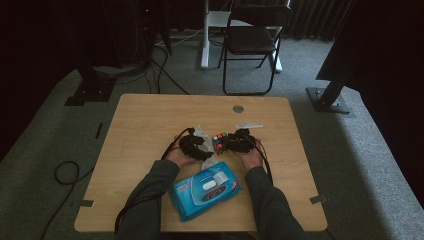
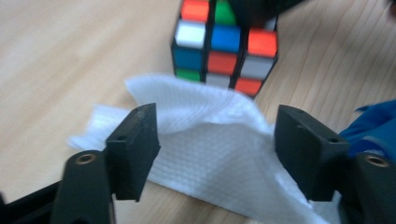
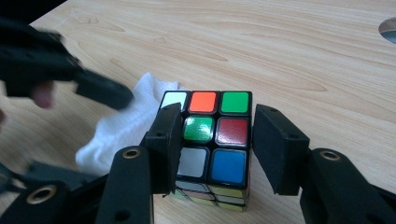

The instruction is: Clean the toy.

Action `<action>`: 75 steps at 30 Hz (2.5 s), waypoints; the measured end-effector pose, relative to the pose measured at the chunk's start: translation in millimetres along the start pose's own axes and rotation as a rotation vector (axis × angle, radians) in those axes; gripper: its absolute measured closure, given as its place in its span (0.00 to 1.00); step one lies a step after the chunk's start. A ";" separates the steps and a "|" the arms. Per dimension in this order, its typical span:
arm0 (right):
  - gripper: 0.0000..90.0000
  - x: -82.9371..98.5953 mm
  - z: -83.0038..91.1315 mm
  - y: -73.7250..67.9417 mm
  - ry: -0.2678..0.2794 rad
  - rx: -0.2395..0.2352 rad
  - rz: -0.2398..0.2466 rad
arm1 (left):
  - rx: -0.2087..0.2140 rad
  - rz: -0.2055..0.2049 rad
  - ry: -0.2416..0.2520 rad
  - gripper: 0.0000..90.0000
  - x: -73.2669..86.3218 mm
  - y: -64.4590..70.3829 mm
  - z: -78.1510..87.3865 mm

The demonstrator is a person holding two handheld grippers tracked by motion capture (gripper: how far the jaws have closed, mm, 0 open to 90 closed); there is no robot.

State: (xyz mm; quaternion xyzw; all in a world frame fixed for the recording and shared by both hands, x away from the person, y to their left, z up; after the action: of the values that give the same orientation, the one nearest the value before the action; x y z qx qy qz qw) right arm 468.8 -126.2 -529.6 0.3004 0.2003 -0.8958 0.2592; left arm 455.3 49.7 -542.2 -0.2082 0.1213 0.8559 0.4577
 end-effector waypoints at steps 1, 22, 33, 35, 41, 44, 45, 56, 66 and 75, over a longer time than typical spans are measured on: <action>0.59 0.0 0.0 0.1 -0.001 0.000 0.001 | 0.000 0.000 -0.017 0.34 1.7 -0.1 -4.1; 0.65 1.0 16.2 12.8 0.055 0.038 -0.045 | 0.035 0.055 0.067 0.98 -13.3 4.2 6.3; 0.72 3.2 10.1 9.8 0.001 0.006 -0.043 | -0.010 0.081 0.045 0.98 -17.9 2.0 0.0; 0.73 2.2 10.3 7.7 -0.010 0.011 -0.039 | -0.019 0.094 0.045 0.98 -17.6 0.1 0.0; 0.76 3.1 9.1 4.1 -0.012 -0.011 -0.043 | -0.044 0.122 0.055 0.98 -17.0 -5.6 0.6; 0.76 3.0 8.4 4.0 -0.009 -0.017 -0.049 | -0.048 0.140 0.079 0.98 -17.8 -7.7 3.7; 0.76 3.0 8.3 4.0 -0.008 -0.019 -0.051 | -0.049 0.144 0.097 0.98 -18.0 -8.0 5.9; 0.77 3.0 7.4 3.4 -0.007 -0.034 -0.059 | -0.058 0.149 0.045 0.97 -20.9 -15.0 -2.2; 0.75 2.9 7.6 3.2 -0.010 -0.029 -0.059 | -0.034 0.184 0.046 0.97 -25.9 -20.0 -6.4; 0.76 3.1 7.4 3.2 -0.007 -0.029 -0.062 | -0.026 0.151 0.046 0.97 -25.1 -16.5 -1.7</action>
State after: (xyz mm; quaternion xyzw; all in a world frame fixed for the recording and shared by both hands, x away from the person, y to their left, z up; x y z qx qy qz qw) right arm 465.3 -133.6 -526.8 0.2871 0.2217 -0.9015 0.2363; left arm 481.9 39.8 -532.2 -0.2241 0.1359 0.8845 0.3859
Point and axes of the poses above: each handheld gripper's, and its own axes: z roughly backward along the jaws, x roughly out of its underside, y roughly to its right, the point moved 4 cm from there along -z, roughly forward along the jaws, and after that the axes turned 13 degrees about -y, right-handed, at the moved point
